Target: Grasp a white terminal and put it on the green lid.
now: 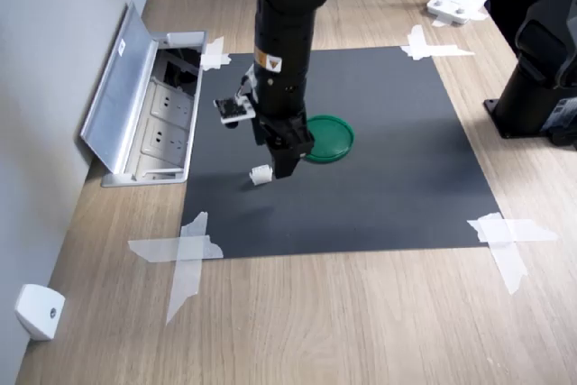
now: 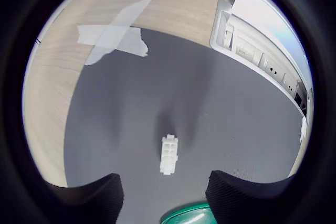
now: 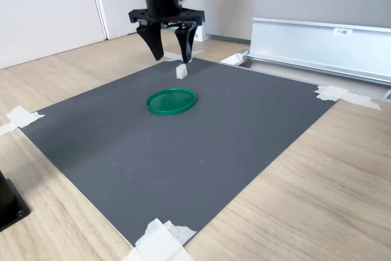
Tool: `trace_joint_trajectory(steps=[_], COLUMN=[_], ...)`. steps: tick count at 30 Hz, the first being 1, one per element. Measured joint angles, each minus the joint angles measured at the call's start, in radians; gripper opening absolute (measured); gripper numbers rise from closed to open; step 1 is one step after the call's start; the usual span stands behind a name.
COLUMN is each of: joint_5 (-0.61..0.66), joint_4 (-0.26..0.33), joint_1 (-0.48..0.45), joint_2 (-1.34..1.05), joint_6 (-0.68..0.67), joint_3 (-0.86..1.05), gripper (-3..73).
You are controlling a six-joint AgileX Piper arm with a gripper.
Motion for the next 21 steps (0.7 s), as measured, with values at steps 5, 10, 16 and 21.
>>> trace_joint_trajectory(steps=[5,10,16,21], joint_5=[-0.036,-0.052,-0.065,-0.065], joint_4=[-0.006,-0.006,0.0,0.007], joint_1=[0.0,0.0,0.0,0.0], joint_2=[0.029,0.058,0.083,0.095], joint_6=[0.0,0.0,-0.018,-0.029], joint_3=[-0.002,-0.013,-0.042,-0.052], gripper=[67.3,67.3,66.0,58.1])
